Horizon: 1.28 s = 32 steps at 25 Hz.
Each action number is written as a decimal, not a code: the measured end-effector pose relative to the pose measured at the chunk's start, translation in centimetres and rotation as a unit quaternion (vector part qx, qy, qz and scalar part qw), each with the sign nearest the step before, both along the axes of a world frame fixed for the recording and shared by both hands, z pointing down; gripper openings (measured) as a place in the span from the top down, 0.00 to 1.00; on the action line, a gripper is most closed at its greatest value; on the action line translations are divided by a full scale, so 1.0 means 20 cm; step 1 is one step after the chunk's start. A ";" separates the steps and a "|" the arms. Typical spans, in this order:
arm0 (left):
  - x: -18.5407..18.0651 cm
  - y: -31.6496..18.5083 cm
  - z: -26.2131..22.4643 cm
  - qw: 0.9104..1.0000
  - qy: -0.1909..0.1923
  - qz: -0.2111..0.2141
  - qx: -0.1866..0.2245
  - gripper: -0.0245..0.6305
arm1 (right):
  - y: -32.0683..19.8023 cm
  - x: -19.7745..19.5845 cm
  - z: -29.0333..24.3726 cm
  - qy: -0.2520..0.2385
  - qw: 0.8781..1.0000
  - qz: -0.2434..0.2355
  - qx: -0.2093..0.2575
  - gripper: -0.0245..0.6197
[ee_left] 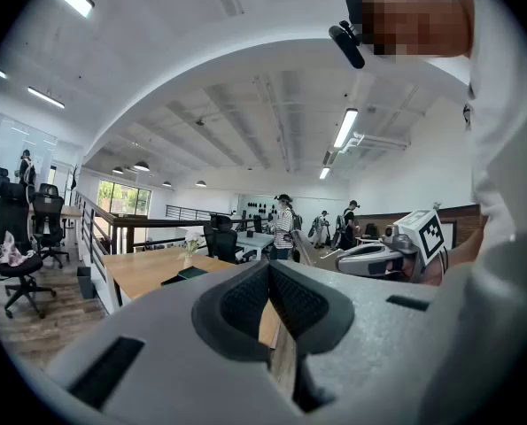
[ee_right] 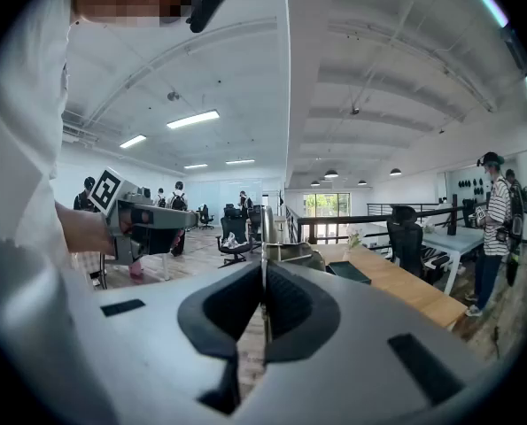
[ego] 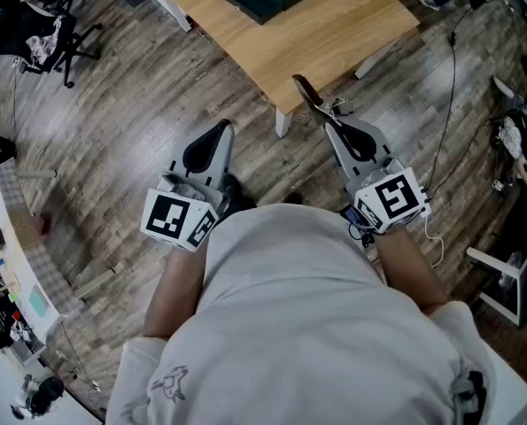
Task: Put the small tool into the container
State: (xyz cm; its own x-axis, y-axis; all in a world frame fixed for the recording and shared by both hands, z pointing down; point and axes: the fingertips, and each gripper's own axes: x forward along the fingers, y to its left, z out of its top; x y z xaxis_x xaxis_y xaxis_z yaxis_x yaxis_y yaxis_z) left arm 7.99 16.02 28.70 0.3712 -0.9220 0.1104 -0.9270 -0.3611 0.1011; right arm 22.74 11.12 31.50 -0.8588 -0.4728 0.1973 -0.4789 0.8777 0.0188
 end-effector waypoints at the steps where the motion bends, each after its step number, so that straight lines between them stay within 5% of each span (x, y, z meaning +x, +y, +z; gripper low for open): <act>1: -0.01 0.00 0.00 1.000 0.000 0.000 0.000 0.95 | 0.00 -0.01 0.00 0.000 1.000 0.000 0.000 0.95; 14: -0.23 -0.05 0.03 1.000 0.011 0.000 0.000 0.95 | -0.04 -0.21 0.00 0.006 1.000 -0.006 0.001 0.95; 32: -0.98 -0.14 -0.01 0.998 0.012 0.056 -0.002 0.95 | -0.13 -0.94 -0.04 0.008 0.999 0.052 -0.007 0.95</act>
